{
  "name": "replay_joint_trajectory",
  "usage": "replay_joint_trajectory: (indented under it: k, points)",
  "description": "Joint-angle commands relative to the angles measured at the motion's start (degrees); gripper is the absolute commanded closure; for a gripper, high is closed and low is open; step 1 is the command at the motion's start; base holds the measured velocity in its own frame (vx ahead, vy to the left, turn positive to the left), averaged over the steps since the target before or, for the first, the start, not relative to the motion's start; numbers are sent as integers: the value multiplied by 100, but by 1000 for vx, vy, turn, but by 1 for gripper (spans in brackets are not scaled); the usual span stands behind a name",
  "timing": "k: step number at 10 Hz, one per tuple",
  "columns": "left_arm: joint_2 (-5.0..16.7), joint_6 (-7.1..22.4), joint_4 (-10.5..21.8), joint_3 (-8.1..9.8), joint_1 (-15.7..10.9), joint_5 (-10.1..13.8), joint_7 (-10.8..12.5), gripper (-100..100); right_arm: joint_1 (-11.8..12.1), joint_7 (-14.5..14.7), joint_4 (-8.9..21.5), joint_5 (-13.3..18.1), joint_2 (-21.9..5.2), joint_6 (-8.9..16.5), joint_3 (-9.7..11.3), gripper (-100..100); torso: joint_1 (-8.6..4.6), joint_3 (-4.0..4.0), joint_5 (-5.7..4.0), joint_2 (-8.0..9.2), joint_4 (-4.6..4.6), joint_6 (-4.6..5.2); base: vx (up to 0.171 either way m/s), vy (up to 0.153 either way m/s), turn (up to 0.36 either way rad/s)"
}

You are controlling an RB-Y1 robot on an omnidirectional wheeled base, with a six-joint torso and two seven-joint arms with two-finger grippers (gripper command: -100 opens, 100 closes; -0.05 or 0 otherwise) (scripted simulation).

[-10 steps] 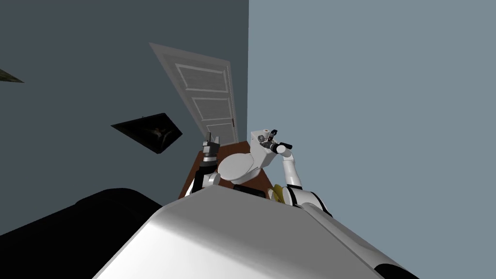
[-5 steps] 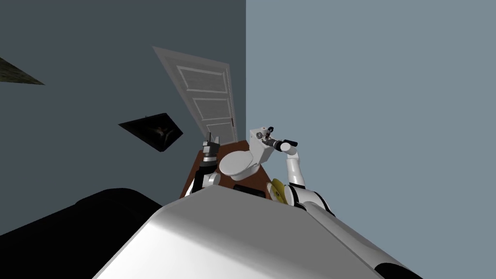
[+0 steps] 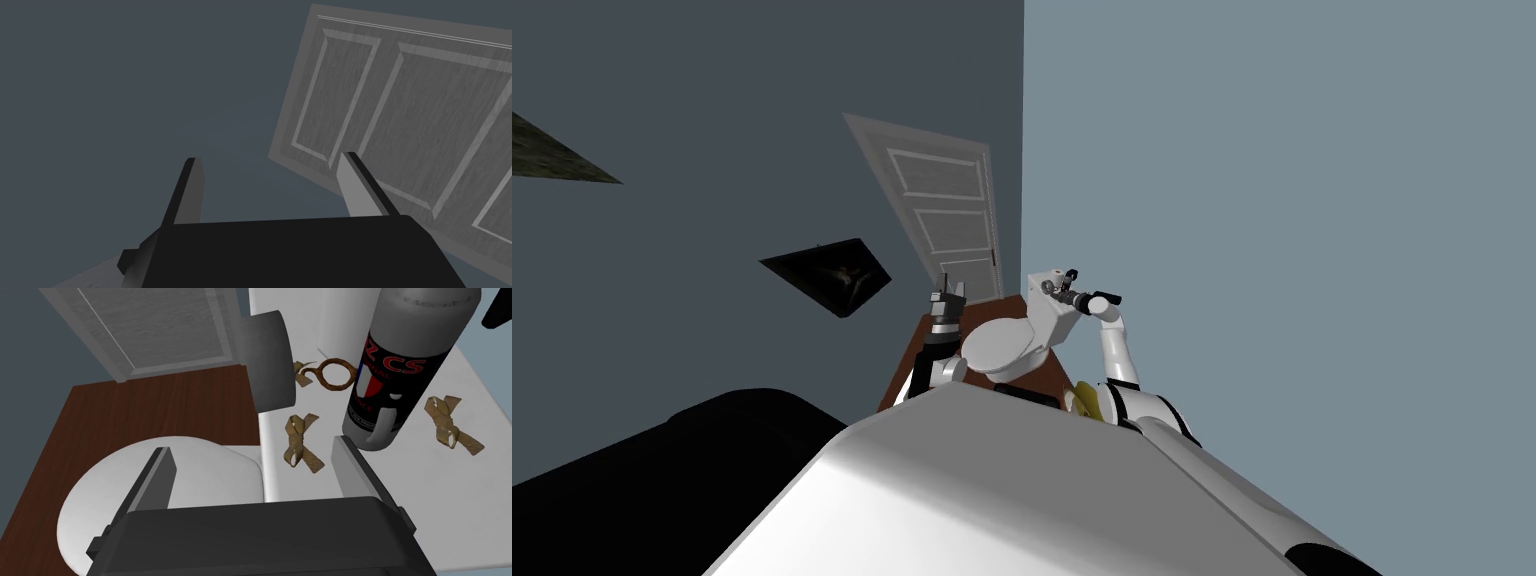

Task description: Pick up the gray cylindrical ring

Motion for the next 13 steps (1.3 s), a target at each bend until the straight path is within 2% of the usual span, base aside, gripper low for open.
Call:
replay_joint_trajectory:
  k: [1, 5, 12, 13]
  points:
    - [0, 0, 0, 0, 0, 0, 0, 0, 40, -14, 72, -42, 63, -102, 93, -100, 0, 0, 0, 0, 0, 0, 252, 40, 63]
    - [0, 0, 0, 0, -2, 0, 0, 0, 40, 1, 179, -86, 99, -194, 158, -100, -10, 48, -2, 84, 18, 3, 28, -15, 56]
    - [0, 0, 0, 0, -3, 0, 0, 0, 40, 1, 179, -86, 99, -194, 158, -100, -7, 54, -1, 94, 21, 2, -1, 1, -2]
    - [0, 0, 0, 0, -3, 0, 0, 0, 24, -2, 15, 10, 14, -69, 60, -100, -7, 54, -1, 94, 21, 3, -124, 12, -82]
